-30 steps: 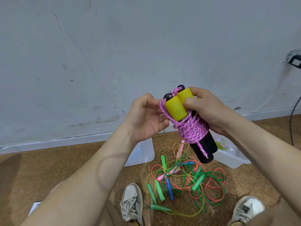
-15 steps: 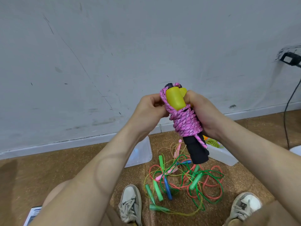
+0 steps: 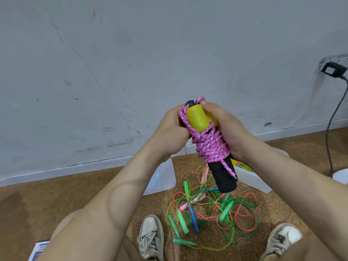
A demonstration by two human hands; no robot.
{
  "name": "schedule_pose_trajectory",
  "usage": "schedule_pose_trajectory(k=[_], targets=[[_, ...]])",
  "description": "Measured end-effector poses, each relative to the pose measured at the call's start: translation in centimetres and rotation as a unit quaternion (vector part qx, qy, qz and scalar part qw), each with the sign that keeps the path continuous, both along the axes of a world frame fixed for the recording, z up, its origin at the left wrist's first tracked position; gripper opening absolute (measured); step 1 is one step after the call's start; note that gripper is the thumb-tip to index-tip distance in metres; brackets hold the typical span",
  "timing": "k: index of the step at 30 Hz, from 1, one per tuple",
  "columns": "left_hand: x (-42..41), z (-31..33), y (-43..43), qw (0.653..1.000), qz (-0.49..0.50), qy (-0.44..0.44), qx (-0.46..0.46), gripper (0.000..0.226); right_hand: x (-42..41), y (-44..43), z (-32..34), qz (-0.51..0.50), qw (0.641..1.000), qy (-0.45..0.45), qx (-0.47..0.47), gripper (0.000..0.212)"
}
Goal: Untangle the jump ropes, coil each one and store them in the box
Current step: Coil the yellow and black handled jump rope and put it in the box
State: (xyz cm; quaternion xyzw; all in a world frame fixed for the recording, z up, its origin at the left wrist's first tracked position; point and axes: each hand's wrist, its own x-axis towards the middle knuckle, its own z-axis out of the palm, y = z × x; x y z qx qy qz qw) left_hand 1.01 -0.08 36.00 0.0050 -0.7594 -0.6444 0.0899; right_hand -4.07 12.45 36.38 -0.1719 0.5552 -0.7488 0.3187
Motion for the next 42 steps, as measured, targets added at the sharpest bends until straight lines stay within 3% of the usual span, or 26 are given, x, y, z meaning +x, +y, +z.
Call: schedule_pose_trajectory(k=[9,12,16,23,24,28,30,32,35,37,39,42], targets=[[-0.4,-1.8,-0.5,0.988,0.151,0.012,-0.032,0.029,-2.0,1.1,-1.3,0.173,0.982,-0.069,-0.042,0.052],[-0.3,-1.4,-0.8,0.992,0.116,0.008,-0.05,0.018,-2.4,1.2,-1.4,0.177,0.982,-0.047,-0.044,0.048],[-0.2,-1.1,-1.7,0.997,0.05,-0.035,-0.039,0.026,-2.7,1.3,-1.6,0.168,0.985,-0.02,-0.04,0.055],[-0.9,-1.7,-1.6,0.994,0.075,-0.07,-0.022,0.014,-2.8,1.2,-2.0,0.039,0.998,0.022,0.034,0.049],[-1.0,-1.7,-1.3,0.994,0.089,-0.062,-0.031,0.009,-2.7,1.4,-2.0,0.054,0.996,0.03,0.059,0.054],[-2.2,-2.7,-0.6,0.98,0.14,-0.048,-0.129,0.025,-2.7,2.4,-1.6,0.146,0.977,0.064,0.143,0.059],[-2.6,-2.7,-0.2,0.982,0.132,-0.072,-0.112,0.03,-2.9,2.5,-1.6,0.103,0.974,0.098,0.177,0.058],[-2.8,-2.2,0.3,0.99,0.094,-0.1,0.013,0.029,-3.2,2.6,-1.8,0.024,0.976,0.121,0.18,0.053],[-2.5,-1.3,0.4,0.966,-0.039,-0.156,0.203,0.025,-4.4,3.1,-2.2,-0.103,0.969,0.143,0.171,0.033],[-2.2,-1.6,1.0,0.962,-0.111,-0.166,0.189,0.026,-5.0,3.4,-2.6,-0.148,0.944,0.191,0.224,0.05],[-2.3,-2.6,2.5,0.976,-0.098,-0.159,0.112,0.03,-5.4,3.4,-3.1,-0.157,0.914,0.234,0.293,0.073],[-3.0,-3.4,4.0,0.99,-0.018,-0.122,0.066,0.036,-5.9,3.9,-3.0,-0.106,0.927,0.21,0.292,0.078]])
